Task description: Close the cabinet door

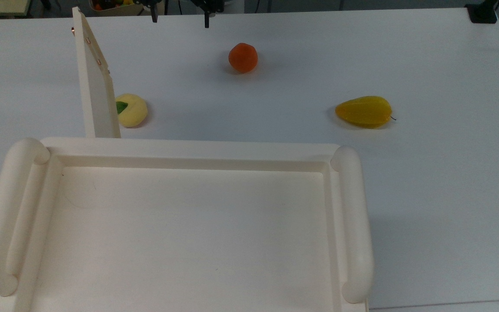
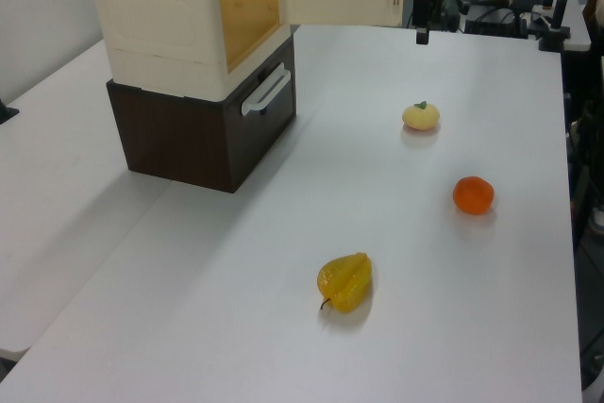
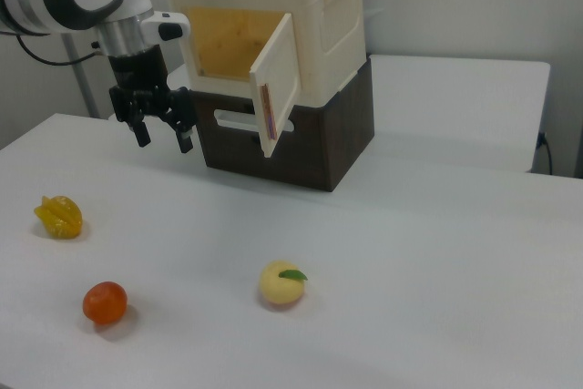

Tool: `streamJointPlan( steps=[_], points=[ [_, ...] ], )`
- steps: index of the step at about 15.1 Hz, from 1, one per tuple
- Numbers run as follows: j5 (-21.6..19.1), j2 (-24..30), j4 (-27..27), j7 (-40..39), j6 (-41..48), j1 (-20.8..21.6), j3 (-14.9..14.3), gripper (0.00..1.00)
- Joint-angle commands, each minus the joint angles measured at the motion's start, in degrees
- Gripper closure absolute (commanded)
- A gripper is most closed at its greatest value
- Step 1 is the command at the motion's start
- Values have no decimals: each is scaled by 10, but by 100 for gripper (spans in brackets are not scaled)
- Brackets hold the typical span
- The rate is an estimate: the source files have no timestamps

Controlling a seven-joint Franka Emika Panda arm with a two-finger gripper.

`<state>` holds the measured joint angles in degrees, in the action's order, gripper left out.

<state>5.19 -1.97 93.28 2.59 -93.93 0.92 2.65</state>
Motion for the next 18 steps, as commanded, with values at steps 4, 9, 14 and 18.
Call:
streamJointPlan(
  steps=[4,9,14,18],
  points=[
    [-12,3,-15,-16,14,-3,-6,0],
    [-12,3,-15,-16,20,-3,-6,0],
    [-13,3,-15,-19,19,-7,-5,53],
    [-14,2,-15,-20,18,-7,-5,100]
  ],
)
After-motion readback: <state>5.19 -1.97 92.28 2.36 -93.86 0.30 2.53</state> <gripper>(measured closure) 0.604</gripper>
